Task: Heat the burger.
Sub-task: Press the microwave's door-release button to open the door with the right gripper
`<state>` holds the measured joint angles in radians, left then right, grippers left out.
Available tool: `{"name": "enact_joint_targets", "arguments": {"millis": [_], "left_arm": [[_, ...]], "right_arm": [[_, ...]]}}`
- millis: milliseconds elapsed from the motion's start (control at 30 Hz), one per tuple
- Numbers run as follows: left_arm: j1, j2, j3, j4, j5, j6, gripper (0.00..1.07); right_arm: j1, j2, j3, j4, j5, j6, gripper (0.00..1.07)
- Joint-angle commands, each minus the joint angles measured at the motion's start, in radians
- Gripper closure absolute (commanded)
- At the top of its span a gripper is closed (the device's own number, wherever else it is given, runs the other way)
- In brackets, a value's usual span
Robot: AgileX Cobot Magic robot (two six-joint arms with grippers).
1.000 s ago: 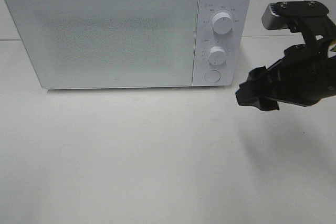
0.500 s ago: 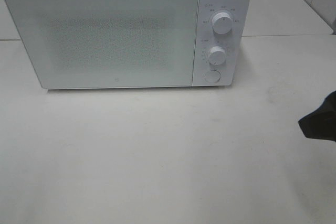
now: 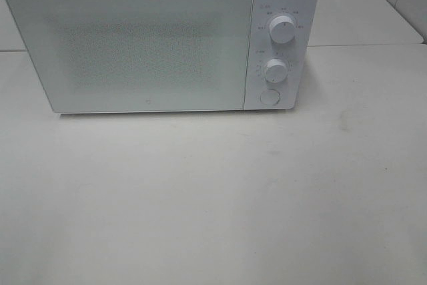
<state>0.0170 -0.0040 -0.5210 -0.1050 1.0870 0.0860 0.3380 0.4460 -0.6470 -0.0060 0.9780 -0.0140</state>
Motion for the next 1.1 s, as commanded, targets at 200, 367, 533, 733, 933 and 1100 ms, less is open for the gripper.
{"name": "enact_joint_targets", "arguments": {"millis": [200, 367, 533, 733, 933, 1100], "left_arm": [[0.003, -0.018, 0.001, -0.001, -0.013, -0.007, 0.06], [0.003, -0.018, 0.001, -0.001, -0.013, -0.007, 0.06], [0.003, -0.018, 0.001, -0.001, -0.013, -0.007, 0.06], [0.003, -0.018, 0.001, 0.000, -0.013, -0.007, 0.06], [0.003, -0.010, 0.001, 0.003, -0.013, -0.007, 0.06], [0.003, -0.008, 0.001, 0.005, -0.013, -0.007, 0.06]], "right_arm": [[-0.159, -0.224, 0.088, -0.008, 0.011, 0.007, 0.30], [-0.234, -0.341, 0.145, -0.008, 0.015, 0.008, 0.31], [-0.261, -0.410, 0.144, -0.008, 0.015, 0.008, 0.31], [-0.279, -0.480, 0.145, -0.008, 0.015, 0.005, 0.31], [-0.279, -0.480, 0.145, -0.008, 0.015, 0.006, 0.31], [-0.279, -0.480, 0.145, -0.008, 0.015, 0.007, 0.31]]}}
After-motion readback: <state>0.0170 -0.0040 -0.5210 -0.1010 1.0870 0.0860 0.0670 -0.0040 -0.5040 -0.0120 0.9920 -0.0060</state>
